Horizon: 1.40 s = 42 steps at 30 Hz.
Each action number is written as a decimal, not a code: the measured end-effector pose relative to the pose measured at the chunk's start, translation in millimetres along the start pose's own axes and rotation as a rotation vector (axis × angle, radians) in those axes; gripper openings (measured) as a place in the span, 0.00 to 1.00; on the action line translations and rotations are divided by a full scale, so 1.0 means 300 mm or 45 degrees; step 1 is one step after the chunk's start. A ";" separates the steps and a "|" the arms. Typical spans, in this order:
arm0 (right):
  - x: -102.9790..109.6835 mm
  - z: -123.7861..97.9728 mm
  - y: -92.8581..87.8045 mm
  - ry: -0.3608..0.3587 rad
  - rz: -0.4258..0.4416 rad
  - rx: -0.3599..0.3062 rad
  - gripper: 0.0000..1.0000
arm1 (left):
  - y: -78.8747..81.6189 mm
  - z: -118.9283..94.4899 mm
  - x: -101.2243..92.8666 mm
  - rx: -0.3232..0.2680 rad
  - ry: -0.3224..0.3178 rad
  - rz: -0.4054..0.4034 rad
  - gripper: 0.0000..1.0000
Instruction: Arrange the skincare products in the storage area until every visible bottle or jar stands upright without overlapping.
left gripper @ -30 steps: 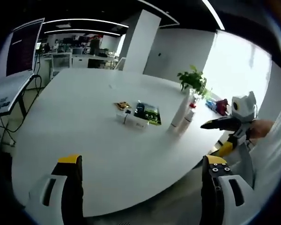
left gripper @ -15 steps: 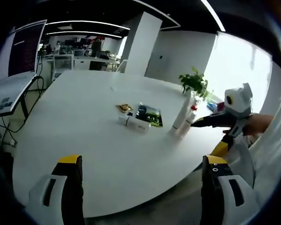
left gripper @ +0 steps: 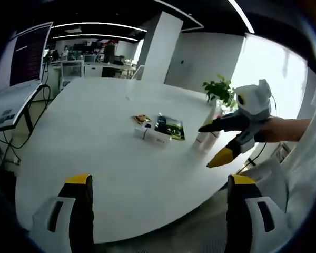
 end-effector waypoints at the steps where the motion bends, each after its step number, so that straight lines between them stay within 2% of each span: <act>1: -0.005 0.009 0.005 -0.008 -0.006 -0.002 0.78 | 0.000 0.000 0.000 0.001 -0.001 -0.005 0.99; 16: -0.100 0.143 0.053 -0.057 0.046 -0.035 0.63 | -0.015 0.008 0.007 0.035 -0.010 -0.010 0.99; 23: -0.139 0.217 0.065 -0.078 0.028 -0.003 0.59 | -0.016 0.009 0.010 0.040 -0.011 -0.031 0.98; 30: -0.189 0.276 0.050 -0.143 -0.022 0.064 0.48 | -0.010 0.009 0.016 0.030 0.004 -0.033 0.98; 33: -0.201 0.300 0.053 -0.145 -0.016 0.070 0.47 | -0.008 0.009 0.016 0.031 0.010 -0.041 0.98; 36: -0.214 0.330 0.053 -0.151 -0.055 0.108 0.43 | -0.006 0.009 0.018 0.030 0.017 -0.051 0.98; 42: -0.235 0.369 0.063 -0.143 -0.056 0.097 0.41 | -0.003 0.007 0.025 0.015 0.036 -0.053 0.98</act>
Point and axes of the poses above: the point that each gripper's makers call its tool centre point, and the gripper's own axes: z roughly forward along the fingers, x roughly to its left, y roughly out of its top, the point moved 5 cm from there along -z, roughly backward along the fingers
